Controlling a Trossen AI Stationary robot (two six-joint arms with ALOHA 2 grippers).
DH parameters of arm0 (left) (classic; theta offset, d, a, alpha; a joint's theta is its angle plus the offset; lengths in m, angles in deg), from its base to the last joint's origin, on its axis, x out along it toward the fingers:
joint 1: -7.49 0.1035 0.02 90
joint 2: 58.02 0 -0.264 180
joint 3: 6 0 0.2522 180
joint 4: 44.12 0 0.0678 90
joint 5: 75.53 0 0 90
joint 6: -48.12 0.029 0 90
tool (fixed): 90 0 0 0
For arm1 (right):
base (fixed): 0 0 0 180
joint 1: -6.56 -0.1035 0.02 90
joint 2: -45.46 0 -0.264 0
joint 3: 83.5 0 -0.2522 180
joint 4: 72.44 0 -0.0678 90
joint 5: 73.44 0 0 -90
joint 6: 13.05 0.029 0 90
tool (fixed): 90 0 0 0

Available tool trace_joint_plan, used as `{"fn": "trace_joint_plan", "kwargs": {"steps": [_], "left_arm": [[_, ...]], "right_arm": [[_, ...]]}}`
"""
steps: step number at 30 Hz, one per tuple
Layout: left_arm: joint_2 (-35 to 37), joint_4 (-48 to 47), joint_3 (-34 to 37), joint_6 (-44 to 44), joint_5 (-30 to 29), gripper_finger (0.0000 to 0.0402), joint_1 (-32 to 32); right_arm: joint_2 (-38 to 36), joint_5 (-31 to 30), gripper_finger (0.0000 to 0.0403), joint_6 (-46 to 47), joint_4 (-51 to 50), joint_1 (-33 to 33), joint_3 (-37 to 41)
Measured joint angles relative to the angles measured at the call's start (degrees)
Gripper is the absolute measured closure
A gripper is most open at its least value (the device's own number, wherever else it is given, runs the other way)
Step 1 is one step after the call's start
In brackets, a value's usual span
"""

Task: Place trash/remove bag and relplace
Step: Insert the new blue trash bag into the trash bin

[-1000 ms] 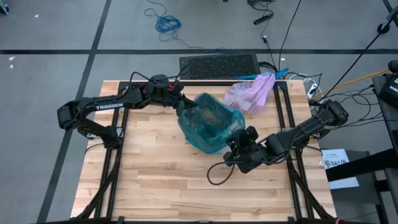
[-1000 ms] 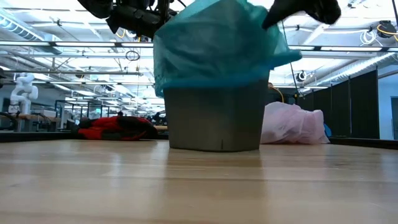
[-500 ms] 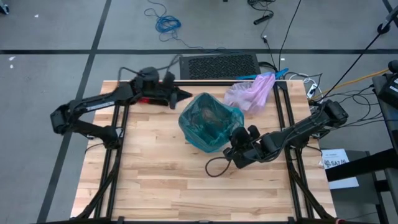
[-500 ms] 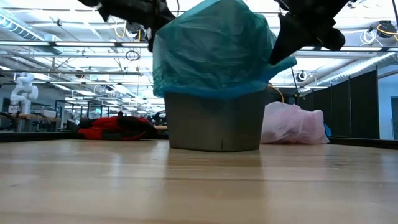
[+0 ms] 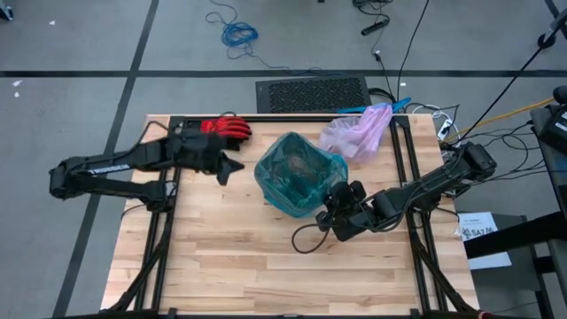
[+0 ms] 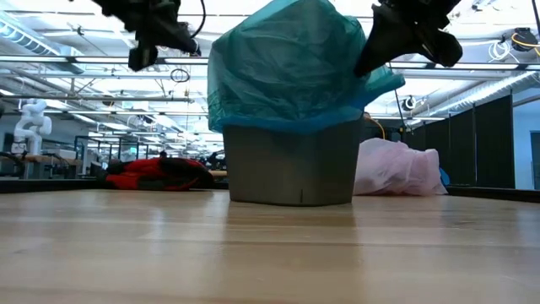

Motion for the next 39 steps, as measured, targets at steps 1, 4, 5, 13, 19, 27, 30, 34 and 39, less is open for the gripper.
{"fn": "trace_joint_plan", "kwargs": {"steps": [1,4,5,13,19,27,30,34,39], "left_arm": [[-0.3,2.5,1.8,-1.1,-0.3,0.0401,-0.8],[-2.1,11.2,6.9,-3.6,-0.8,0.0401,-1.6],[-3.0,14.1,8.4,-4.4,-0.9,0.0401,-1.7],[-11.9,24.6,13.4,-6.2,-0.8,0.0401,-1.7],[-17.4,30.6,13.7,-6.2,-0.6,0.0401,-2.1],[-23.5,33.3,13.8,-6.2,-0.6,0.0401,-4.5],[-24.2,34.0,13.8,-6.2,-1.2,0.0401,-5.7],[-24.5,33.8,13.8,-6.3,-1.9,0.0401,-6.5],[-24.5,33.8,13.8,-7.6,-3.1,0.0401,-6.6]], "right_arm": [[0.0,-0.2,0.0403,0.0,0.1,0.0,0.0],[0.0,-0.2,0.0403,-0.2,0.7,0.1,0.0],[0.0,-0.3,0.0403,-0.2,0.7,0.1,0.0],[0.0,-0.5,0.0403,-0.5,0.1,0.9,0.0],[0.4,-1.3,0.0403,-0.4,-1.5,3.1,0.8],[1.0,-0.4,0.0403,1.0,0.0,4.6,5.3],[0.9,1.9,0.0403,1.4,-0.2,4.6,5.4],[0.6,2.0,0.0403,1.5,-0.4,3.4,3.7],[0.6,1.9,0.0403,1.5,-1.7,2.9,0.3]]}}
